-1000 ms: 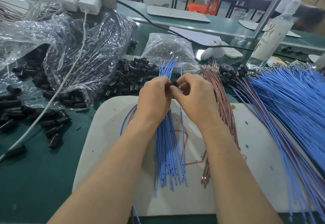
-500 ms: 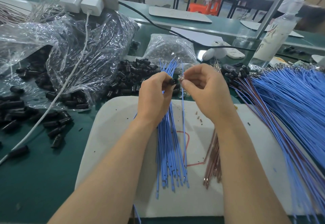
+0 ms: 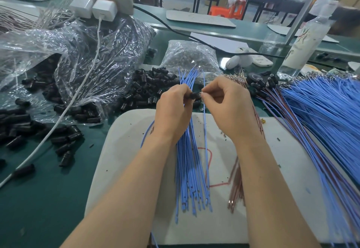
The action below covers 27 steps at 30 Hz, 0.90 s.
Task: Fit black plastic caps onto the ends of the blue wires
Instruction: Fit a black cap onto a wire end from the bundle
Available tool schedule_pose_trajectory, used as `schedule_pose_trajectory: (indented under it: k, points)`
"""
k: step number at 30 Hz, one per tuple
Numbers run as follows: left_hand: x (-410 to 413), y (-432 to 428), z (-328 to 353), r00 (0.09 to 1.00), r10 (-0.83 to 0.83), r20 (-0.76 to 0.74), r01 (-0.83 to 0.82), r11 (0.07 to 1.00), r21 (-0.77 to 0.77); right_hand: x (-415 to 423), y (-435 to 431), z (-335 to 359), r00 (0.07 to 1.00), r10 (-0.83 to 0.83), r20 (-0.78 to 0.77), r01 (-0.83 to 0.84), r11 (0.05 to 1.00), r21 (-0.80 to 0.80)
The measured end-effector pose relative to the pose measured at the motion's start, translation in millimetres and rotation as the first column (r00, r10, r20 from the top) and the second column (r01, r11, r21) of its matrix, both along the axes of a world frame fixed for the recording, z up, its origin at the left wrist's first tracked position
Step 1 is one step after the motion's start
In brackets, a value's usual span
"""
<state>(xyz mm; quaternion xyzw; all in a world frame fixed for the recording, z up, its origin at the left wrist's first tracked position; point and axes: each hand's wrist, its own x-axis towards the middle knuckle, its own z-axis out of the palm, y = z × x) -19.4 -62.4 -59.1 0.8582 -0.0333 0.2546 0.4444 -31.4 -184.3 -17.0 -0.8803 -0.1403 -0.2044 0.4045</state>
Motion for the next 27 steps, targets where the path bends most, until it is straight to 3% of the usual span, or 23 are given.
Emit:
schedule_pose_trajectory:
  k: [8,15,23,27]
  points:
    - [-2,2,2,1.0,0.001,-0.021,0.002,0.986,0.165,5,-1,-5,0.999,-0.051,0.003,0.051,0.999,-0.019]
    - [-3,8,2,0.974,-0.2,-0.11,0.207,0.977,0.05,15,-15,-14,0.988,-0.006,-0.154,0.021,0.996,0.091]
    - [-4,8,2,0.975,-0.208,-0.078,0.216,0.971,0.1,17,-18,-18,0.976,0.079,-0.205,-0.052,0.989,0.137]
    - [-5,6,4,0.975,-0.213,-0.059,0.215,0.976,0.043,16,-15,-19,0.963,0.13,-0.237,-0.046,0.942,0.332]
